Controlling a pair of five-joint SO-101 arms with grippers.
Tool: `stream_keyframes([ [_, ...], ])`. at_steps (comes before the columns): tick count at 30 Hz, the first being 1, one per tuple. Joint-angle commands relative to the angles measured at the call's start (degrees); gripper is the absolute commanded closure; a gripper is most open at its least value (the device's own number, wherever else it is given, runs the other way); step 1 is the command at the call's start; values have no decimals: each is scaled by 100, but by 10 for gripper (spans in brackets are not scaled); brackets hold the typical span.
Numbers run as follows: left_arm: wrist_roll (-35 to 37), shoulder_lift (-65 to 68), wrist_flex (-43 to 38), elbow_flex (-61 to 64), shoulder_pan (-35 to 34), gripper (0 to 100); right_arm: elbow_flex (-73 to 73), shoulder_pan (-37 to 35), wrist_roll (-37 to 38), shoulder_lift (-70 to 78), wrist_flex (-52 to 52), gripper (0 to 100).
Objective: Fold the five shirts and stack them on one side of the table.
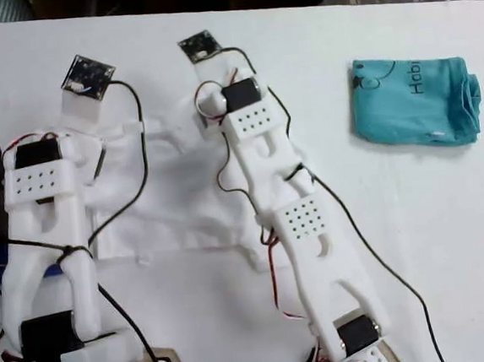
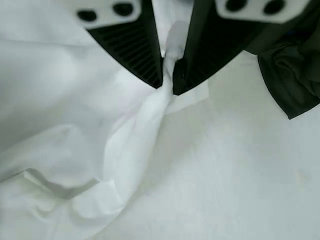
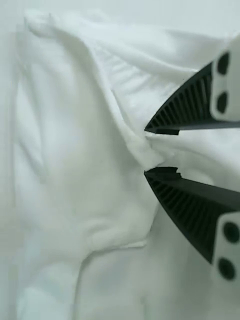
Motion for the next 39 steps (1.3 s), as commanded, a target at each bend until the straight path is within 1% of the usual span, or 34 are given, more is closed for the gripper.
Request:
stream_keyframes([
  [1, -9, -44, 0, -224, -44, 975, -246, 92, 35, -655, -84, 882],
  [7, -9, -44, 18, -224, -44, 975, -185, 426, 35, -444, -66, 882],
  [13, -9, -44, 18, -224, -44, 975, -193, 1095, 35, -48, -48, 882],
  [17, -9, -44, -9, -224, -44, 975, -193, 1376, 35, 31, -48, 882],
  [28, -9, -44, -9, -224, -44, 975, -185, 1429, 44, 40, -48, 882],
  [33, -9, -44, -9, -224, -44, 975, -202, 1543, 563, 22, -40, 882],
  [39, -9, -44, -9, -233, -44, 975, -396, 1640, 598, -154, -48, 882],
])
